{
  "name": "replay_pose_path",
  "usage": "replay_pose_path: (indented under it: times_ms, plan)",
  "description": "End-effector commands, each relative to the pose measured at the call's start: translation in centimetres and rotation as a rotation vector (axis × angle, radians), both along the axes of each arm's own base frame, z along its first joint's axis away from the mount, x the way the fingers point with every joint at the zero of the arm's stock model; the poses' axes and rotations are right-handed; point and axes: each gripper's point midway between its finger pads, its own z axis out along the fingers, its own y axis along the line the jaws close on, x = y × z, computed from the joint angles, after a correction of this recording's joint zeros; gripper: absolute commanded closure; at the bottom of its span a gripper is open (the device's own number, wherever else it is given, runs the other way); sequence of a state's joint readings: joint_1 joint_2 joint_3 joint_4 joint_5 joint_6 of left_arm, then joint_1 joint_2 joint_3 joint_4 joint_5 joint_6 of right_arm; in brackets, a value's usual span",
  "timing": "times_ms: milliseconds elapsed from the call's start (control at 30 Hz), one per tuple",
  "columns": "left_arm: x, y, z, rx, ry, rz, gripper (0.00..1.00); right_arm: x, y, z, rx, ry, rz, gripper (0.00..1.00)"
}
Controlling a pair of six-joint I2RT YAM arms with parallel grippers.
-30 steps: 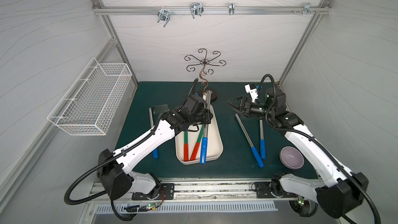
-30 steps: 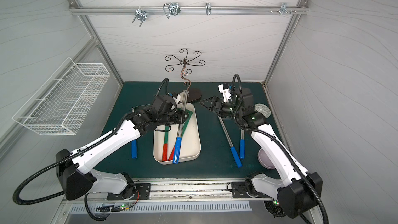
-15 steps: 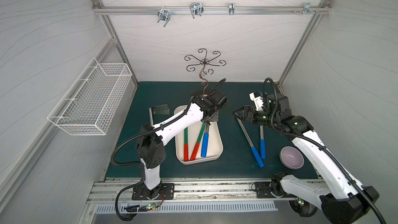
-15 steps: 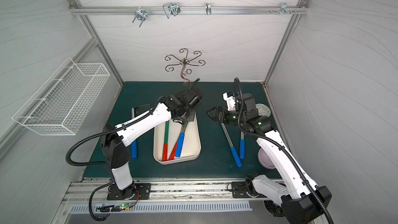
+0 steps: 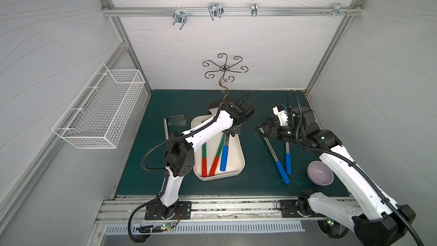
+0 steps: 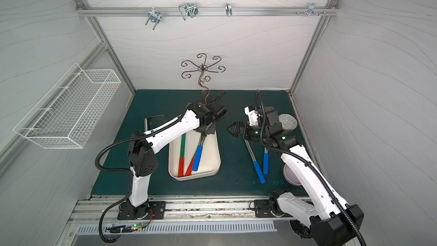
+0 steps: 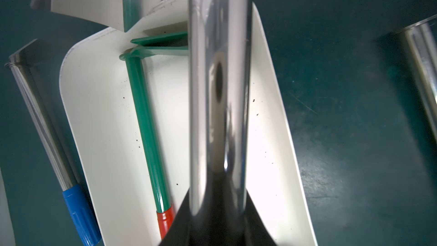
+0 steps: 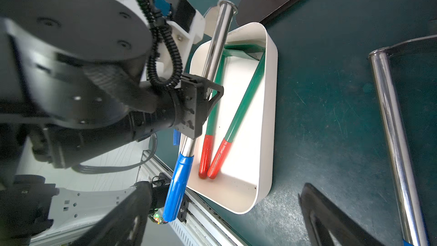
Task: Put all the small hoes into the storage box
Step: Place the hoe in the storage box.
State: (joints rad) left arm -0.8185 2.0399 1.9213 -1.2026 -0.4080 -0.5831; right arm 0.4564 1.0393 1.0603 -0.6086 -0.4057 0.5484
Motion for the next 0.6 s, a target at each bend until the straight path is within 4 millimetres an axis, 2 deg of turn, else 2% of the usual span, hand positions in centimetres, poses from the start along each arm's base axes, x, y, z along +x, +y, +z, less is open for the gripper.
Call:
replay_pose_path:
  times_ms: [0,300,567]
  plan:
    - [1.4,0.1,1.9,0.032,-0.078,0.010,1.00,-0.4,0.1,-0.5,-0.009,-0.002,0.016,0.01]
    - [2.2,0.0,0.9,0.076,-0.074,-0.007,1.00,-0.4,0.2,-1.0,-0.016,0.004,0.019,0.01]
    - [2.5,1.3,-0.3,0.094,-0.033,0.004,1.00,-0.5,0.1,-1.2,-0.022,0.003,0.019,0.01]
